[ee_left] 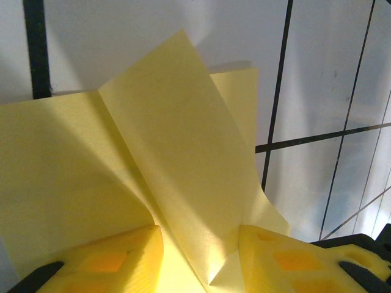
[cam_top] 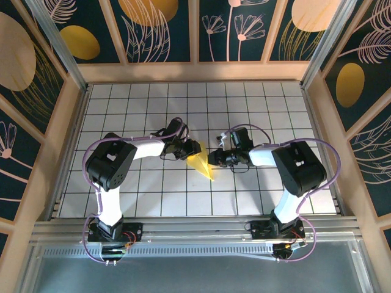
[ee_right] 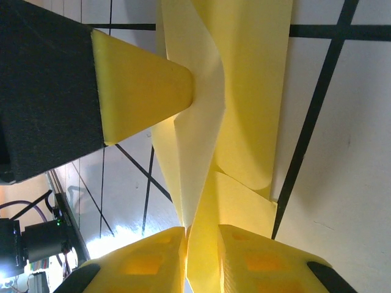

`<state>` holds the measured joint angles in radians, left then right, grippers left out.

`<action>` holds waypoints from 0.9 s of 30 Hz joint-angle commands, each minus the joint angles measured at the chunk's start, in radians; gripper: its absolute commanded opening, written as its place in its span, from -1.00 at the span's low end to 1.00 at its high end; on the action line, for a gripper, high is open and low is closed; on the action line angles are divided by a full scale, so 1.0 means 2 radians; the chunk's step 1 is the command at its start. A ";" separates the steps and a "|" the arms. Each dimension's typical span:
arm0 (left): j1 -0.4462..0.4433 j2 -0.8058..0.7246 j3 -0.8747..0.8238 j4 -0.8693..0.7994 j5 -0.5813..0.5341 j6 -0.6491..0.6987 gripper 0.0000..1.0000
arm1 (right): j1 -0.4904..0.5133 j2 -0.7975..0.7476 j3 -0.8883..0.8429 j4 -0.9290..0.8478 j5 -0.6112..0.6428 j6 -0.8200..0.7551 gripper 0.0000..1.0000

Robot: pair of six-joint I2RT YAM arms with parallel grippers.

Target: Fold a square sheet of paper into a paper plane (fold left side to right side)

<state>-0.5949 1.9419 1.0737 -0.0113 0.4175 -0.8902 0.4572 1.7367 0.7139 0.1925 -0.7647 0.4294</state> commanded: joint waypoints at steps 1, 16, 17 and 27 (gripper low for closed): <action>-0.001 0.014 -0.008 -0.034 -0.025 0.005 -0.23 | 0.002 0.008 0.015 0.008 -0.013 0.002 -0.58; -0.001 0.012 -0.008 -0.037 -0.027 0.006 -0.23 | 0.003 0.019 0.025 -0.014 0.011 -0.007 -0.97; -0.001 0.012 -0.008 -0.037 -0.027 0.006 -0.23 | 0.003 0.020 0.025 -0.017 0.014 -0.009 -0.99; -0.001 0.013 -0.008 -0.038 -0.028 0.007 -0.23 | 0.004 0.028 0.030 -0.032 0.030 -0.016 -1.00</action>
<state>-0.5949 1.9419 1.0737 -0.0116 0.4168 -0.8902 0.4580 1.7775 0.7521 0.1535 -0.7269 0.4183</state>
